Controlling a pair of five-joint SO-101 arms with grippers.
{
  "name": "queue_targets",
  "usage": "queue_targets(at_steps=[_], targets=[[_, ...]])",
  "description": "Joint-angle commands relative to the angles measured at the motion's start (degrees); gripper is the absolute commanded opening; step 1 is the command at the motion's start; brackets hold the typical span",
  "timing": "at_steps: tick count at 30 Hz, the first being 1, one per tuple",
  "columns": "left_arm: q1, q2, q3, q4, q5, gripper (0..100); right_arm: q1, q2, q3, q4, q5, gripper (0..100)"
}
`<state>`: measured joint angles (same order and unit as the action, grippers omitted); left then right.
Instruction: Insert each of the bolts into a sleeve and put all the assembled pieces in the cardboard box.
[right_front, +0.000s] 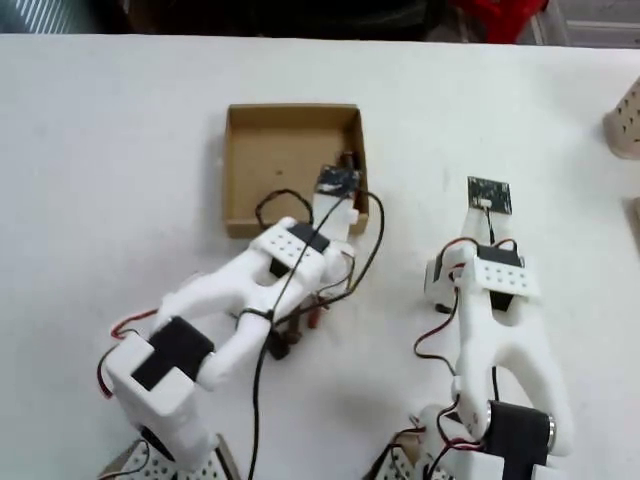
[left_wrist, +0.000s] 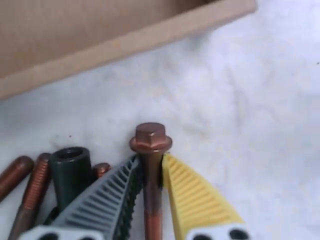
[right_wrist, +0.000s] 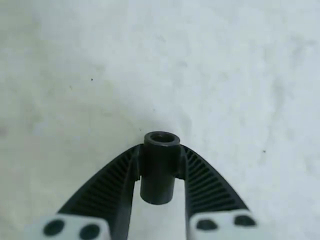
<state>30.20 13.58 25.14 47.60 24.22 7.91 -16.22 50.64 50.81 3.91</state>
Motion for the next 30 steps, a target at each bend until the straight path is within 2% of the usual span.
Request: queue_targets(at_steps=[1, 10, 18, 26, 30], targets=[[0.7, -7.4, 2.4, -1.0, -0.6, 2, 0.1, -2.3, -0.3, -0.5, 0.4, 1.7], [0.3, -22.3, 15.2, -10.0, -0.7, 2, -5.1, -3.8, 1.6, 0.0, 0.4, 1.7], [-2.3, -34.0, 20.4, -10.3, -0.7, 2, -7.2, -11.1, 2.9, 2.1, 0.4, 1.7], [-8.0, -42.8, 23.3, -10.4, -0.5, 2, -18.4, -22.9, 8.9, 0.7, 0.4, 1.7], [-12.6, -43.6, 23.5, -10.5, -0.3, 2, -23.3, -29.1, 14.4, -7.9, 0.4, 1.7]])
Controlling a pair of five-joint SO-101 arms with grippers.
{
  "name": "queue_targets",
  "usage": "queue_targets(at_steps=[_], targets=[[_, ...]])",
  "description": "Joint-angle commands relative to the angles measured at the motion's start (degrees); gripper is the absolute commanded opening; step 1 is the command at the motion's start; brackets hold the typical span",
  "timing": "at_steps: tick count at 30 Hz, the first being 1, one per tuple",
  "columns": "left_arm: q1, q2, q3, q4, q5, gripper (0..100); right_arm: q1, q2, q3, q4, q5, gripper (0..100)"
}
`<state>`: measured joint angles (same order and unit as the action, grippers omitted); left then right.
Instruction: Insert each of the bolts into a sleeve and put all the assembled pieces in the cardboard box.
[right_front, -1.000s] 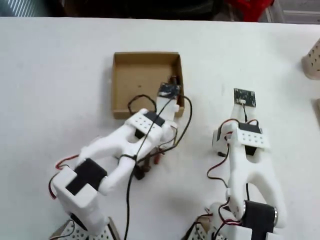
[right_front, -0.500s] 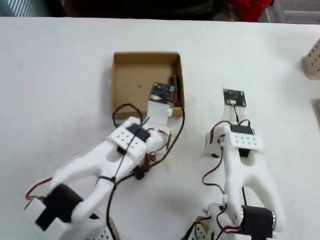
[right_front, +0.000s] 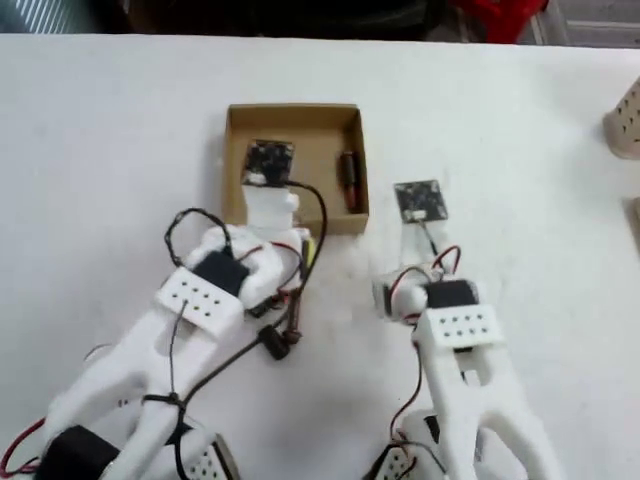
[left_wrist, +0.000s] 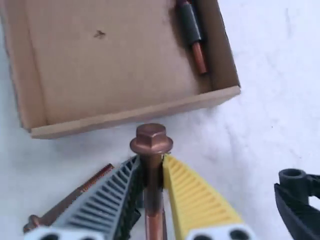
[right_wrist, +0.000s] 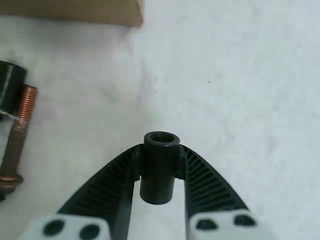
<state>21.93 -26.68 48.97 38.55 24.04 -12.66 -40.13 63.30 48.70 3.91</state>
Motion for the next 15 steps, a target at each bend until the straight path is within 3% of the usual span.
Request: queue_targets(at_steps=[1, 8, 15], targets=[[-5.6, -3.4, -0.4, -1.5, -0.1, 2, -3.3, -6.7, 3.0, -8.5, 0.4, 1.7], [-11.9, -3.4, -0.6, -1.6, -0.1, 2, -9.5, -17.3, 13.1, -25.1, 0.4, 1.7], [-14.0, -3.5, -0.8, -1.6, -0.3, 2, -18.6, -22.0, 24.4, -45.7, 0.4, 1.7]])
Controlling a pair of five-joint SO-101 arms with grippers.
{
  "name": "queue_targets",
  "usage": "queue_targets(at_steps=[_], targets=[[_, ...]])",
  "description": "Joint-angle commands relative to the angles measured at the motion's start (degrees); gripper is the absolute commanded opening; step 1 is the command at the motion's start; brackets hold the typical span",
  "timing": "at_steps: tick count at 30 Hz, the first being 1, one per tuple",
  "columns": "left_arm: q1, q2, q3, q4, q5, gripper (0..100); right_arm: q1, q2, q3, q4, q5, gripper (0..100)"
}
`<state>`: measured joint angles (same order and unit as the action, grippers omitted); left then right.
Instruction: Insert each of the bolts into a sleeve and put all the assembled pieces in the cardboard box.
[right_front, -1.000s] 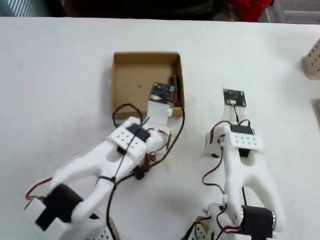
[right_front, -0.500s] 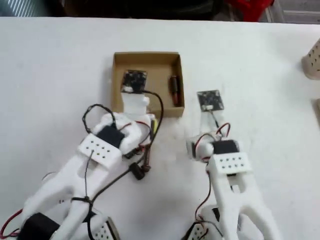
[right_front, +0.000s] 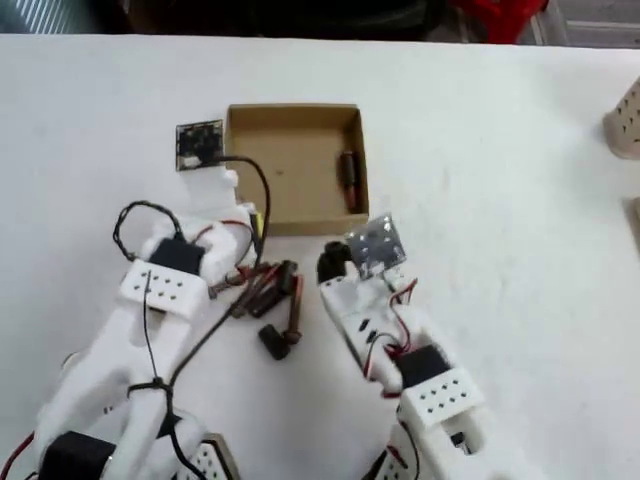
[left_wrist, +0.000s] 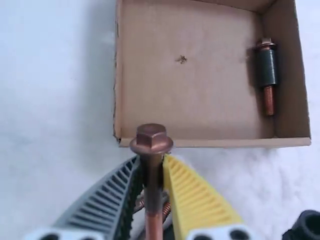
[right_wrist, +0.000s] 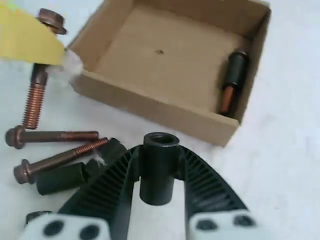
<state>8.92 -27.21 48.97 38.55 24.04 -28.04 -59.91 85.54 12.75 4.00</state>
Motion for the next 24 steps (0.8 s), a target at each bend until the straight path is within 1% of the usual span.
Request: queue_targets(at_steps=[1, 5, 6, 9, 11, 14, 15, 18, 24], targets=[[-1.0, -2.9, -0.8, -1.6, -0.4, 2, -4.2, -2.2, 3.8, -13.9, 0.4, 1.7], [-1.0, -2.9, -0.6, -1.6, -0.4, 2, -6.4, -1.1, 9.1, -30.5, 0.4, 1.6], [-1.0, -2.9, -0.6, -1.6, -0.4, 2, -6.5, -0.6, 9.4, -33.0, 0.4, 1.6], [-1.0, -2.9, -0.5, -1.6, -0.4, 2, -6.5, 2.1, 8.8, -36.2, -0.4, 1.6], [-1.0, -2.9, -0.5, -1.6, -0.4, 2, -6.5, 4.4, 8.1, -38.7, -5.0, 1.6], [-1.0, -2.9, -0.4, -1.6, -0.4, 2, -6.4, 9.3, 6.7, -42.9, -14.5, 1.6], [-1.1, -2.9, -0.4, -1.6, -0.4, 2, -6.3, 11.2, 6.1, -44.5, -16.3, 1.5], [-1.5, -2.9, -0.4, -1.7, -0.4, 2, -6.2, 17.9, 4.2, -50.7, -16.5, 1.5], [-3.6, -2.9, -0.4, -1.7, -0.4, 2, -6.1, 35.7, 0.1, -67.0, -16.5, 1.5]])
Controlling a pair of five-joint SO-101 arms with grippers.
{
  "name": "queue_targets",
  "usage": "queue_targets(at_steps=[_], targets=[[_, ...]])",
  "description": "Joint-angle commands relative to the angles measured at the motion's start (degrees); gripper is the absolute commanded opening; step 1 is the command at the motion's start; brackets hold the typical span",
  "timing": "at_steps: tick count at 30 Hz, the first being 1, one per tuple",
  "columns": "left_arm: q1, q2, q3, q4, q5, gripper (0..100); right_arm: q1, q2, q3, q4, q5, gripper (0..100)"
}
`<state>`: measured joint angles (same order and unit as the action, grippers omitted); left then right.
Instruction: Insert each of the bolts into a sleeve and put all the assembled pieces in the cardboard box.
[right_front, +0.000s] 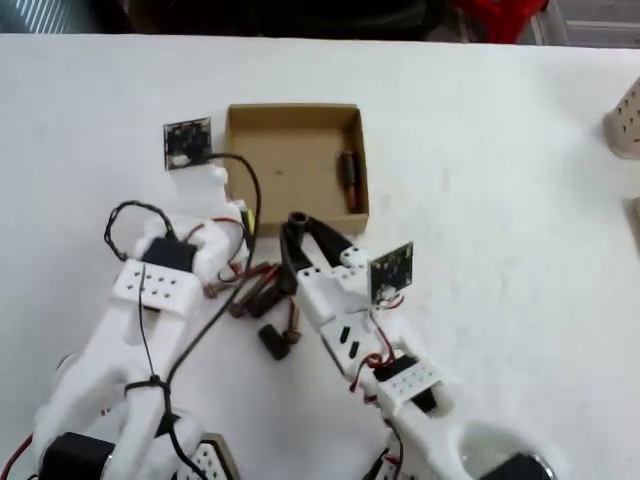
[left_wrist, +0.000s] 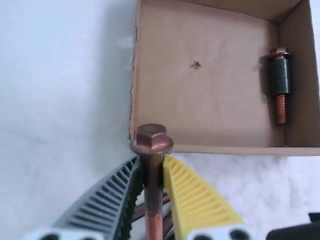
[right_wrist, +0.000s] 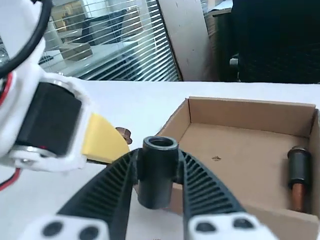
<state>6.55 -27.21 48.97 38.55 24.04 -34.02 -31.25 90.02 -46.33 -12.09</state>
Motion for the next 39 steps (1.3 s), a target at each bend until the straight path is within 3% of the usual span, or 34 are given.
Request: queue_targets(at_steps=[1, 10, 13, 21, 29, 35, 39], targets=[[-1.3, -2.9, -0.4, -1.7, -0.4, 2, -0.1, 10.5, -5.0, -10.9, -0.4, 1.5], [-1.5, -2.8, -0.4, -1.8, -0.4, 2, 2.9, 38.9, -9.2, -43.5, -0.4, 1.5], [-1.5, -2.6, 0.3, -3.3, -0.4, 2, 1.5, 44.4, -9.3, -49.9, 4.9, 1.5], [-1.5, -2.9, 6.5, -14.3, -0.5, 2, -0.7, 50.2, -9.1, -51.1, 9.1, 1.5], [-1.6, -2.9, 6.4, -14.7, -0.5, 2, -0.8, 50.4, -6.9, -51.2, 9.1, 1.5], [-2.9, -6.2, 6.9, -14.3, -0.7, 2, -5.8, 50.7, -3.8, -51.2, 9.1, 1.5], [-2.6, -14.5, 11.4, -15.0, -8.4, 2, -6.4, 50.7, -3.6, -51.2, 9.1, 1.5]])
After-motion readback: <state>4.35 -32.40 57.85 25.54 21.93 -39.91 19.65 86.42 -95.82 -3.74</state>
